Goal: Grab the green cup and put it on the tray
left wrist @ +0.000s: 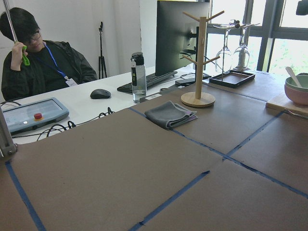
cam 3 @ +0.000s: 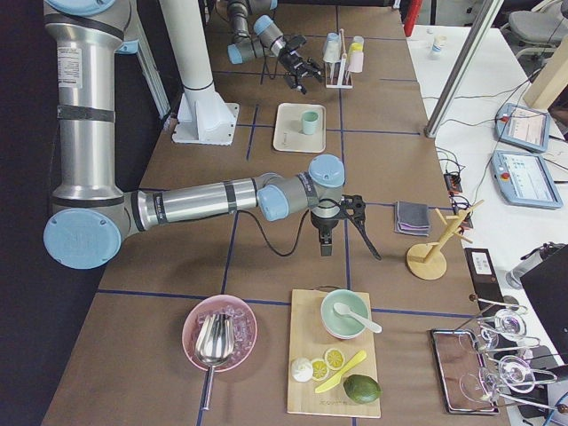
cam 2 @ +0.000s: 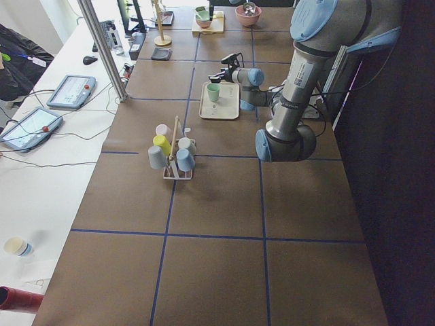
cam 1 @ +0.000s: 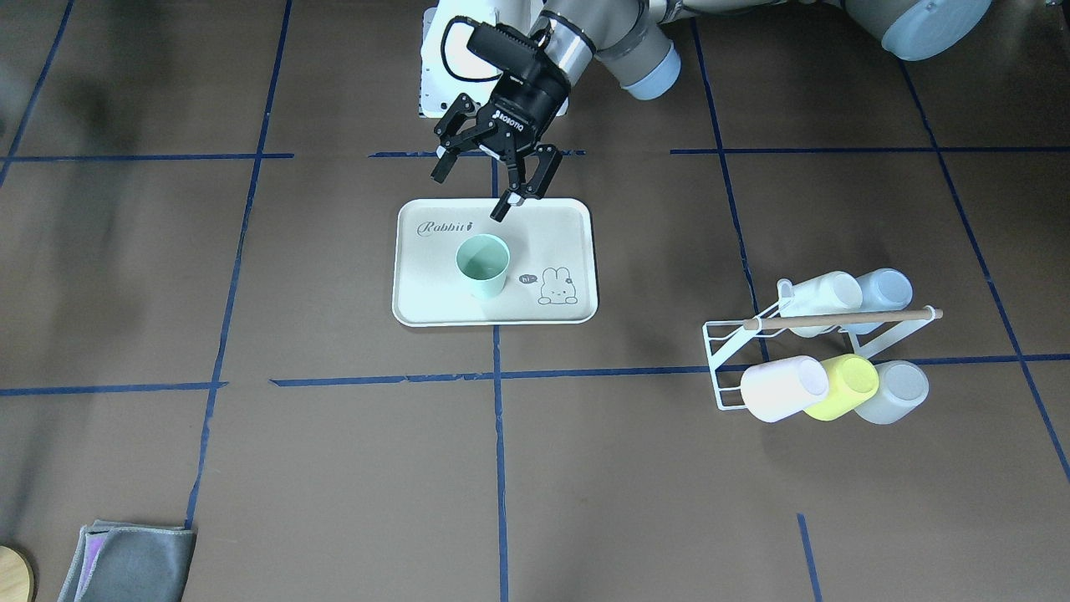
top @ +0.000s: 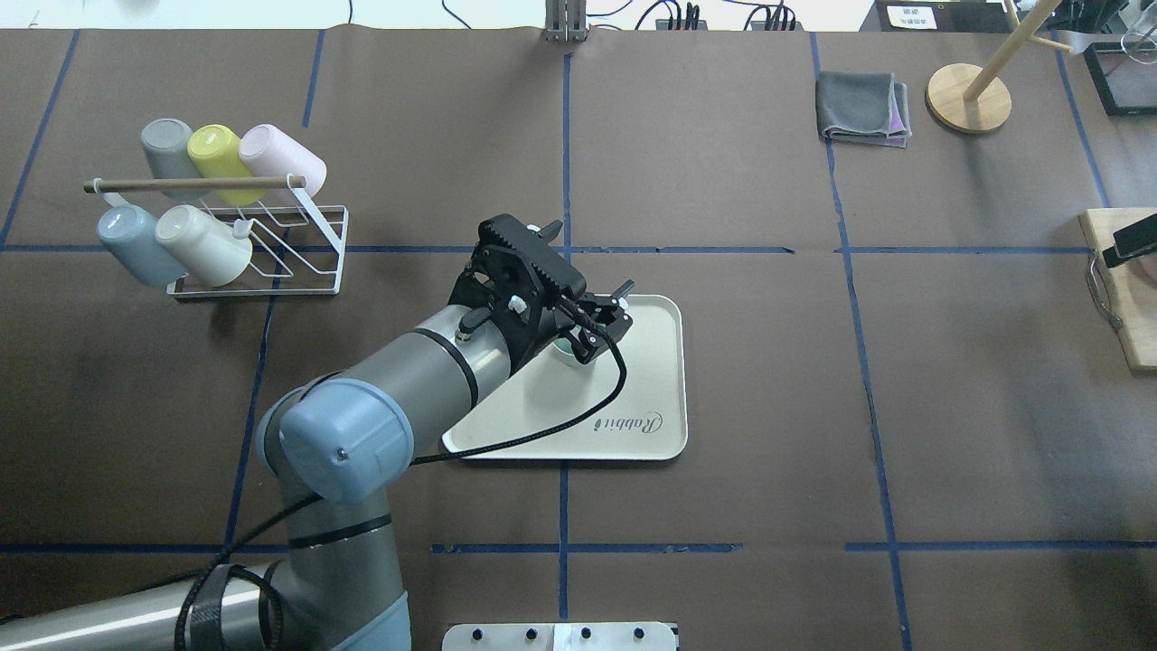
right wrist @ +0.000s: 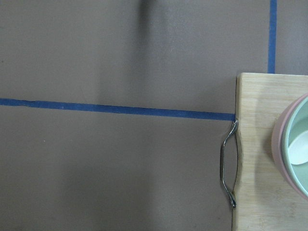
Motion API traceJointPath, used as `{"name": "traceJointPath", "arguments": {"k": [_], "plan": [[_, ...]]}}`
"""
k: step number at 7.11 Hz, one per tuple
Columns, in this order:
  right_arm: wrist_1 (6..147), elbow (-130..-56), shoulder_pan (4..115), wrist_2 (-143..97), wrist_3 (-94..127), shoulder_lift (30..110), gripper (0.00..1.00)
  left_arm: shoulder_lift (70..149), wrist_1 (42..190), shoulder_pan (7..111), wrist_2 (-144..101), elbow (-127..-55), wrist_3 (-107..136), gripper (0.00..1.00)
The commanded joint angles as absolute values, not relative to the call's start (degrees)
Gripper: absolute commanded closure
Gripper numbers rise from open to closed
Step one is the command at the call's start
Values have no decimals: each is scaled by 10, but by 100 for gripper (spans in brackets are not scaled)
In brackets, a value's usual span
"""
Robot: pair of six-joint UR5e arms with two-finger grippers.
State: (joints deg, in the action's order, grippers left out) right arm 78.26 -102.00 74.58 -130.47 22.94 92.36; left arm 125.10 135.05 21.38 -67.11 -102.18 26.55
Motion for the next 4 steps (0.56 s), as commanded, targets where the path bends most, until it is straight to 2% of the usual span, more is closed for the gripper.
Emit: {"name": "traceJointPath", "arguments": {"k": [1, 4], "plan": [[785, -1019, 790, -1347, 229, 918, 0, 1220, 1245, 322, -790, -1067, 271, 0], [784, -1024, 794, -1359, 229, 915, 0, 1210, 1012, 519, -1065, -1076, 264, 0]]}}
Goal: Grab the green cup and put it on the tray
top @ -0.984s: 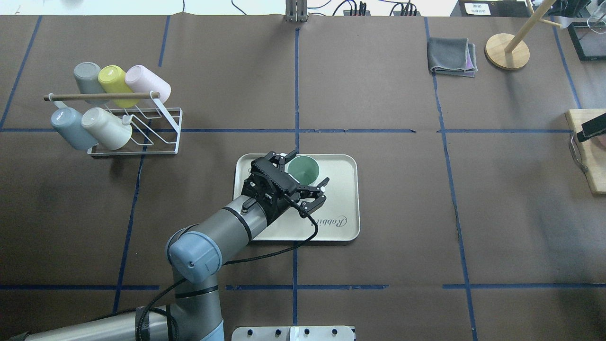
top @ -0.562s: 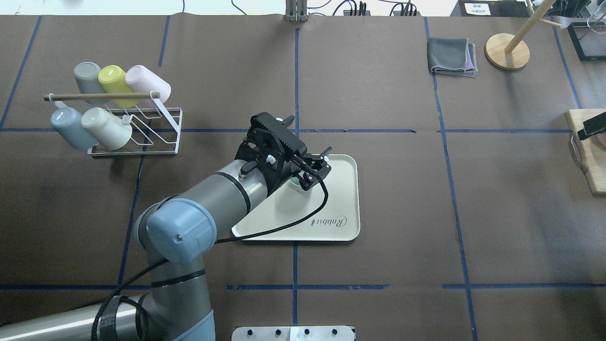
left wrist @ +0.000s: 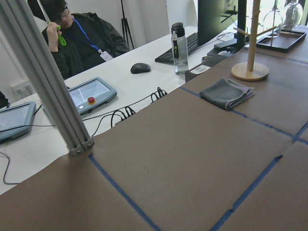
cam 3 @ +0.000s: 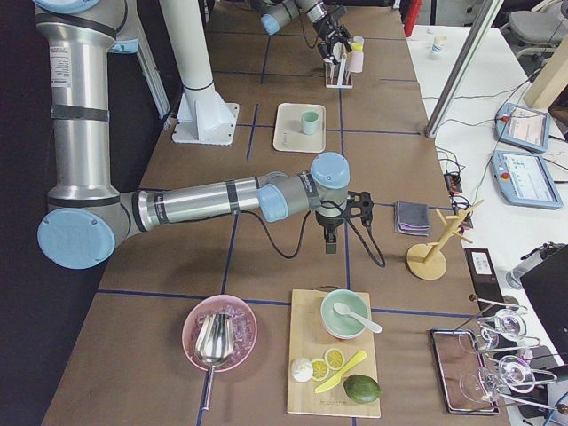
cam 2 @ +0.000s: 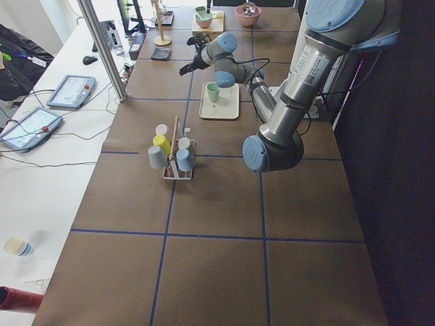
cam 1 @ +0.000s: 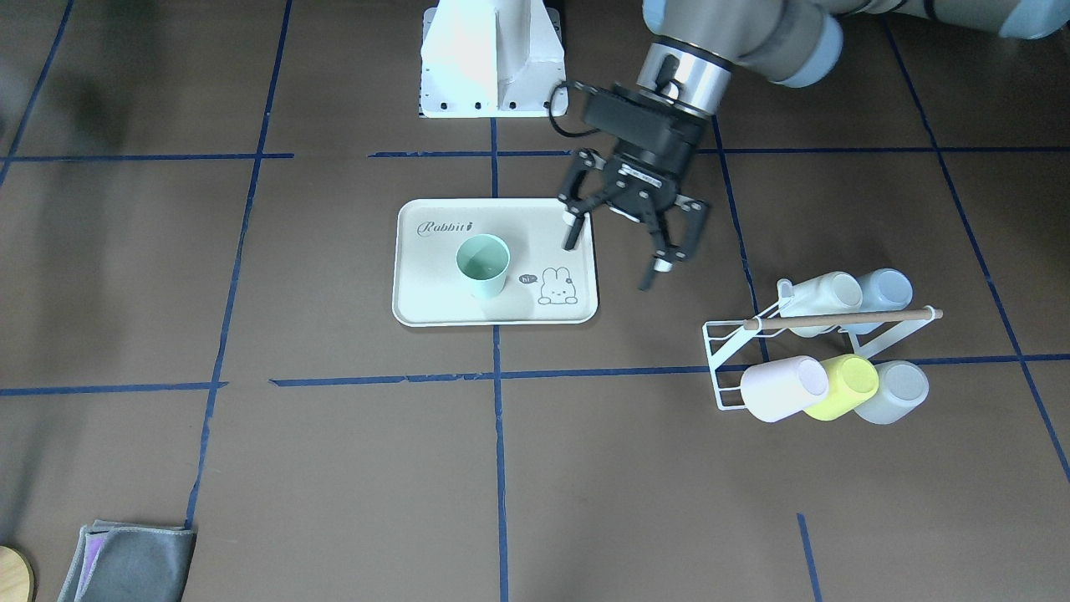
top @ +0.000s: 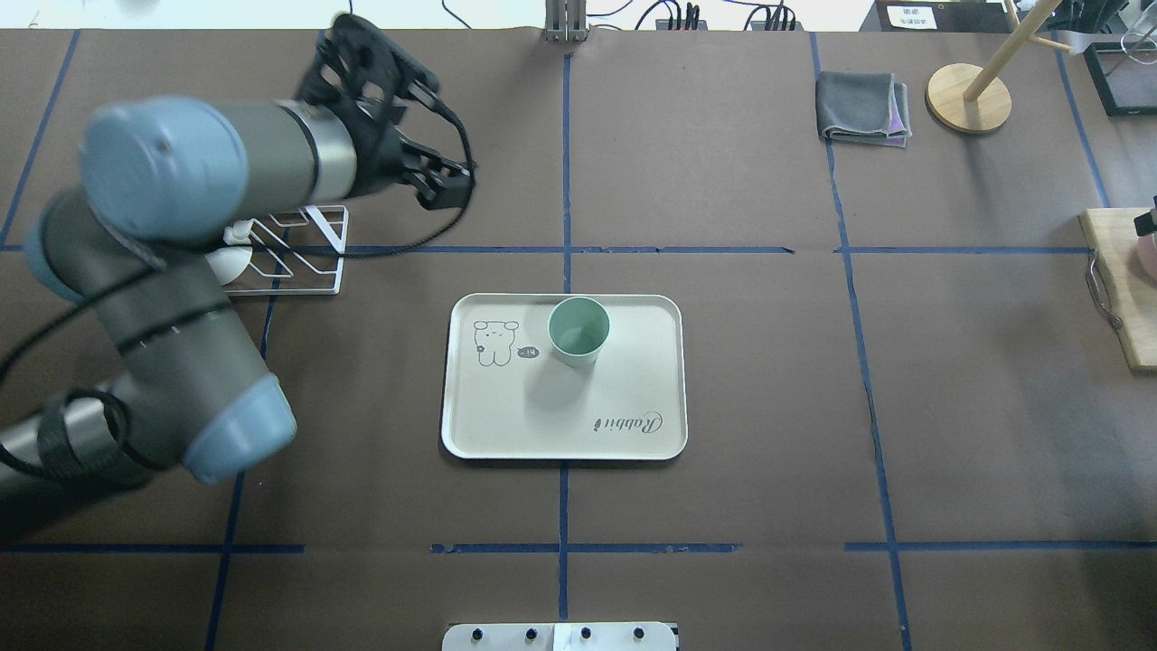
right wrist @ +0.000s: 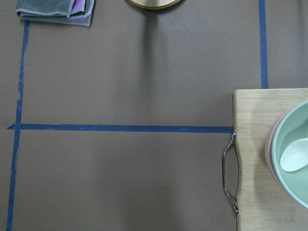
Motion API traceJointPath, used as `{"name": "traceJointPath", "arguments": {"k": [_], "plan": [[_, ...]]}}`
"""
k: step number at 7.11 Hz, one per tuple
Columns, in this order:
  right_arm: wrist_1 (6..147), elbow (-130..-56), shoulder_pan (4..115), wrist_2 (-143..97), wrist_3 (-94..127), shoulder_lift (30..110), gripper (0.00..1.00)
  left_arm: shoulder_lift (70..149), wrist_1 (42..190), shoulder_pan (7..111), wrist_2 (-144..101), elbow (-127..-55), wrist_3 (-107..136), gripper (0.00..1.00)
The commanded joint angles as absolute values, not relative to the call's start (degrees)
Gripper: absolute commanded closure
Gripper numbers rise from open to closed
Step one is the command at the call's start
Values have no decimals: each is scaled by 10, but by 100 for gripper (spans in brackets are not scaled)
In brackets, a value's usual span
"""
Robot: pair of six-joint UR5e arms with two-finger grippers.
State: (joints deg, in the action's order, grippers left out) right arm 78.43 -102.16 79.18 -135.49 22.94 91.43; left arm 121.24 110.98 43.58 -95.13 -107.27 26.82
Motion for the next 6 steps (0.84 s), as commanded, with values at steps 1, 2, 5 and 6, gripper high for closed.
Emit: {"name": "traceJointPath", "arguments": {"k": [1, 2, 5, 6], "plan": [[784, -1022, 794, -1359, 229, 915, 0, 1208, 949, 583, -1147, -1072, 262, 0], [784, -1020, 793, -1359, 229, 913, 0, 1186, 890, 641, -1224, -1072, 257, 0], [785, -1019, 795, -1359, 229, 917, 0, 1096, 733, 784, -1262, -1064, -21, 0], [786, -1015, 795, -1359, 229, 919, 0, 1060, 716, 855, -1266, -1050, -82, 0]]}}
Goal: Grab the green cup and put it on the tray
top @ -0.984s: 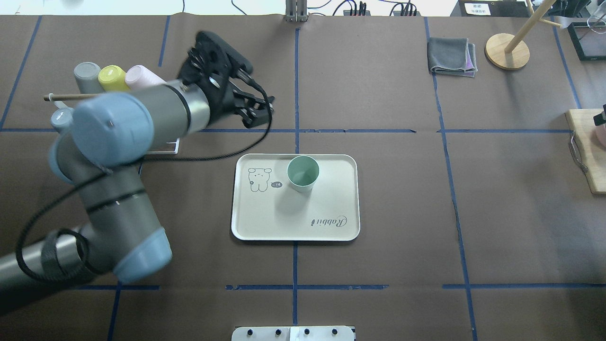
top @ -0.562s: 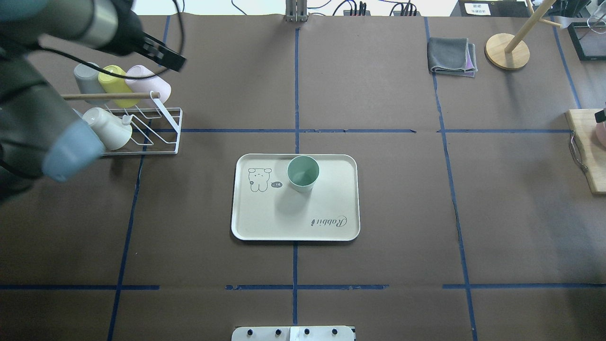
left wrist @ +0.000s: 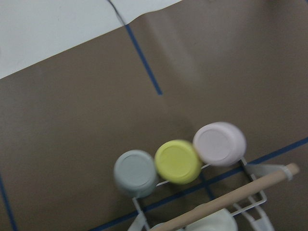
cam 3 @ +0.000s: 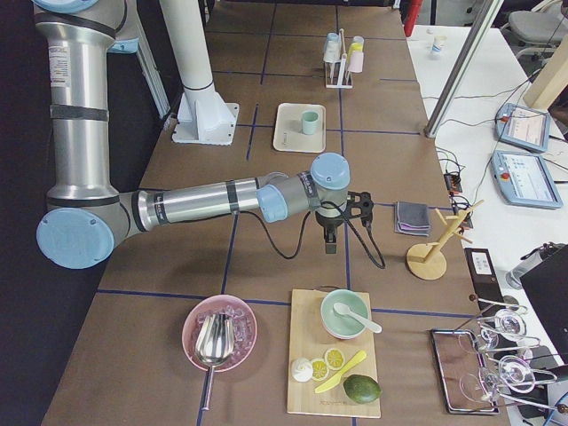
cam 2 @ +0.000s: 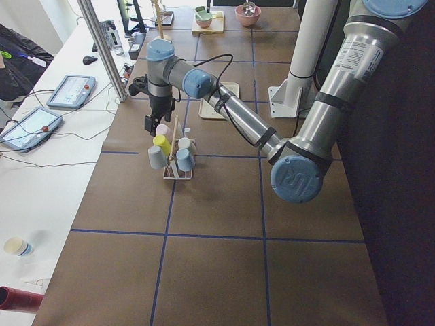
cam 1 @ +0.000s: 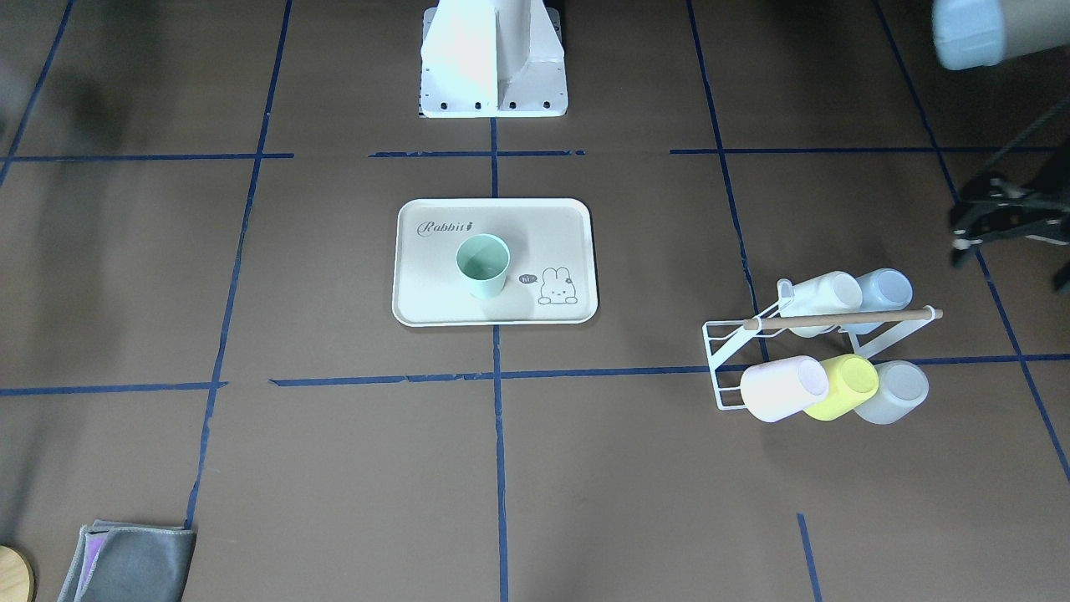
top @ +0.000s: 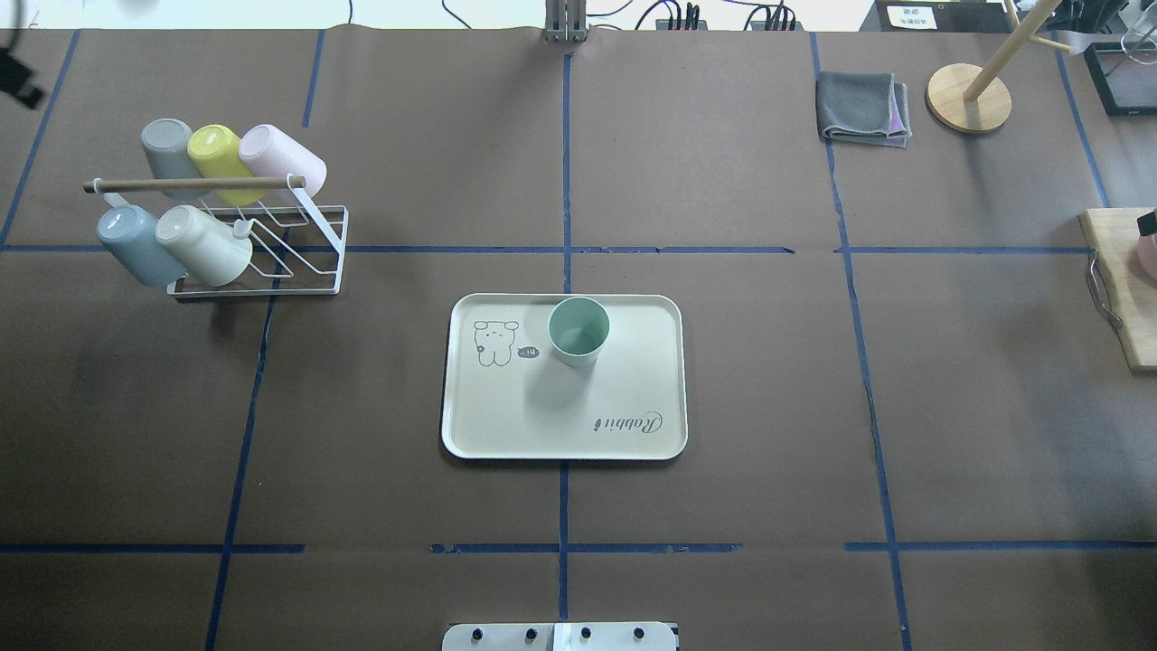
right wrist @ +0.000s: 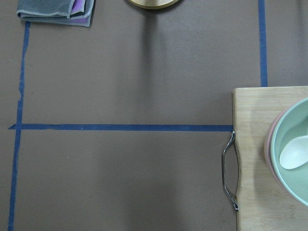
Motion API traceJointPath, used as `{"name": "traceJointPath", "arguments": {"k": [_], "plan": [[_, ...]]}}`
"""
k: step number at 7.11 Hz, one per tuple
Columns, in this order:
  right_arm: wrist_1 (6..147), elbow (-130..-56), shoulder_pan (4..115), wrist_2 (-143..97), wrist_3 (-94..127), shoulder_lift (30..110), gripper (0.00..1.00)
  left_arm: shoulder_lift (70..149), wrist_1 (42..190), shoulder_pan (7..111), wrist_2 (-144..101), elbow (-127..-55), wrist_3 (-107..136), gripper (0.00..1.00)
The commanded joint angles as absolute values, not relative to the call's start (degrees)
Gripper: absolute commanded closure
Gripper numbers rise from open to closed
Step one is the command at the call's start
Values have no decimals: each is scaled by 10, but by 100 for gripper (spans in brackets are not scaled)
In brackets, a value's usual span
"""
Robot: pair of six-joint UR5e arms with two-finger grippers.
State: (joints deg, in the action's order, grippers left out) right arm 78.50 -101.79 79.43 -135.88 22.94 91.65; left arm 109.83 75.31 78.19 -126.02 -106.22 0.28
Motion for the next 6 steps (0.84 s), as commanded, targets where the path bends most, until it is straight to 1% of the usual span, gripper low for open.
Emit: {"name": "traceJointPath", "arguments": {"k": [1, 2, 3, 4, 5, 6], "plan": [[786, -1011, 797, -1359, 228, 918, 0, 992, 714, 881, -1301, -1036, -110, 0], [786, -1003, 808, -1361, 222, 918, 0, 944, 724, 889, -1339, -1017, -114, 0], [796, -986, 830, -1367, 175, 919, 0, 919, 734, 889, -1340, -1015, -115, 0], [860, -970, 856, -1368, 72, 915, 0, 912, 736, 896, -1342, -1016, -115, 0], [942, -967, 882, -1358, -18, 886, 0, 908, 735, 903, -1341, -1010, -116, 0], [992, -967, 901, -1360, -32, 873, 0, 890, 739, 904, -1343, -979, -152, 0]]}}
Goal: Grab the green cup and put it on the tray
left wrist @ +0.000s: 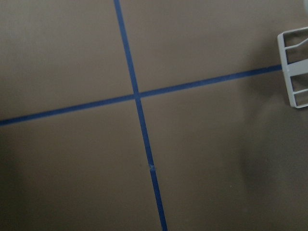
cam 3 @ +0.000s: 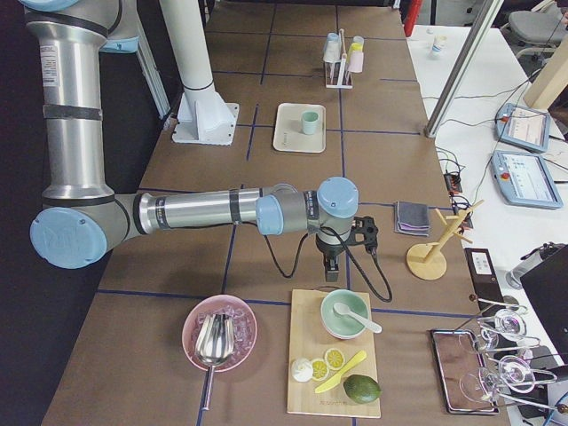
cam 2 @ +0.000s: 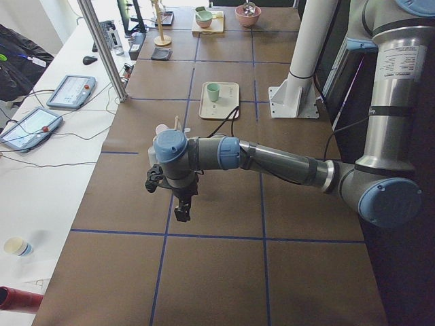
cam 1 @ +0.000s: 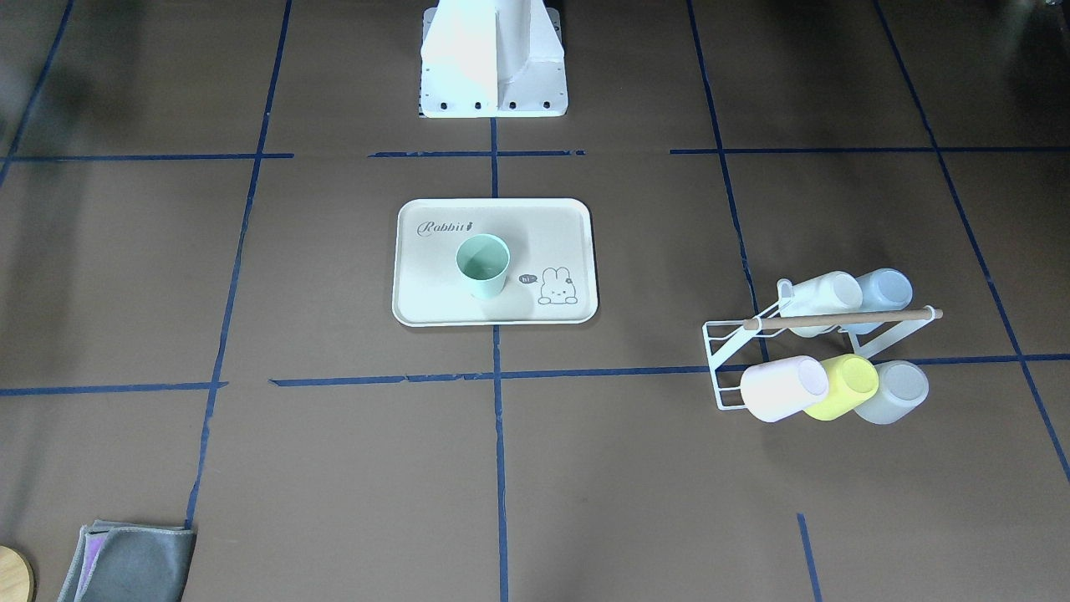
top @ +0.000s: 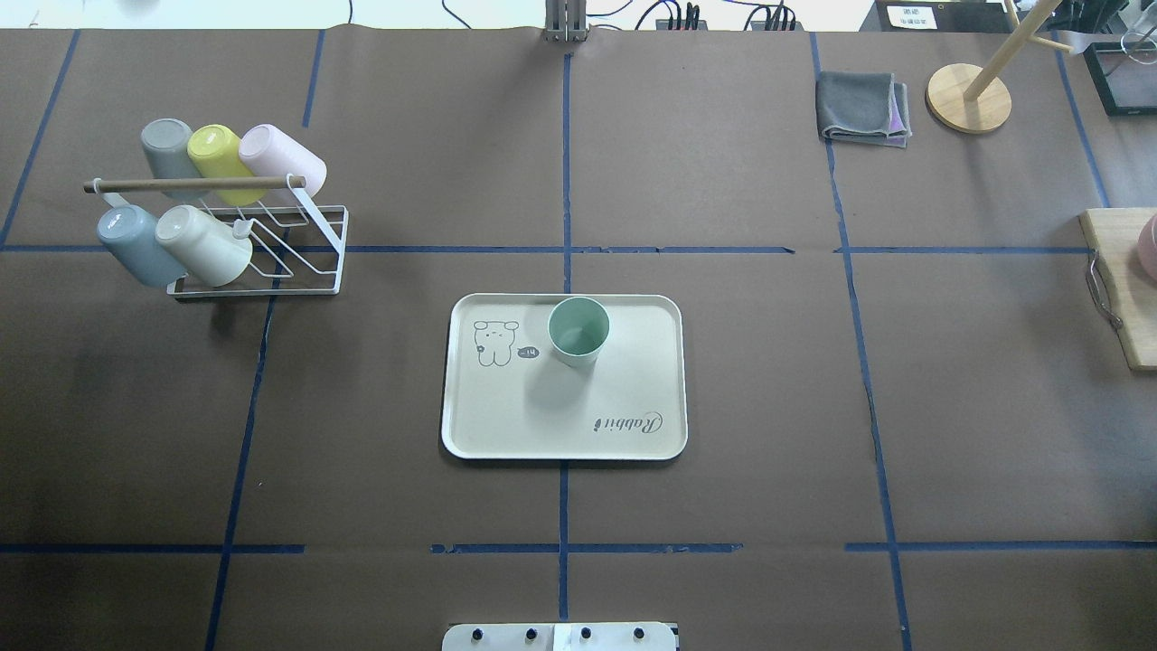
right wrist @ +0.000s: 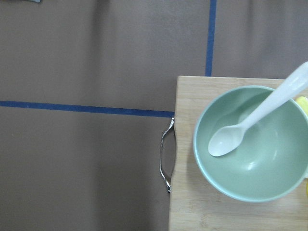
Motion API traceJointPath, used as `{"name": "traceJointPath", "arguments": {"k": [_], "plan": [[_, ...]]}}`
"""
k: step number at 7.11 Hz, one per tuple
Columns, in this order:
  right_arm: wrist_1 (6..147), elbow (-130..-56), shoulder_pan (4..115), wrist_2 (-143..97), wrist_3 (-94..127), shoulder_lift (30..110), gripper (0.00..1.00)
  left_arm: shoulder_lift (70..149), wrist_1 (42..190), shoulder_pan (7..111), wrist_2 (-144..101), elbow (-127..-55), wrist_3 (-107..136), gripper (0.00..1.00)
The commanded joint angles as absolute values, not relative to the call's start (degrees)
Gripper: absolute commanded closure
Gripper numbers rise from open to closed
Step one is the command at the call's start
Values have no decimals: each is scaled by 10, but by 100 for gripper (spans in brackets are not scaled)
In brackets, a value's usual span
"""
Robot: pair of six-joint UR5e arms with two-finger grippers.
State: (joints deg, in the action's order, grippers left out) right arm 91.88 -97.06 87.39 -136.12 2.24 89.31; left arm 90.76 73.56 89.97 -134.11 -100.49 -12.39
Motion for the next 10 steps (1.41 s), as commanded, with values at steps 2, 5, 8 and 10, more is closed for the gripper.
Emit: {"name": "traceJointPath", "arguments": {"k": [2, 5, 8, 10], "plan": [[987, -973, 904, -1355, -26, 878, 0, 881, 786, 904, -1369, -944, -164, 0], [988, -959, 904, -1360, -22, 894, 0, 897, 788, 903, -1368, -926, -163, 0], [988, -957, 913, -1368, -22, 896, 0, 926, 830, 904, -1368, -882, -152, 0], [987, -955, 913, -1368, -23, 904, 0, 928, 833, 904, -1366, -889, -122, 0]]}}
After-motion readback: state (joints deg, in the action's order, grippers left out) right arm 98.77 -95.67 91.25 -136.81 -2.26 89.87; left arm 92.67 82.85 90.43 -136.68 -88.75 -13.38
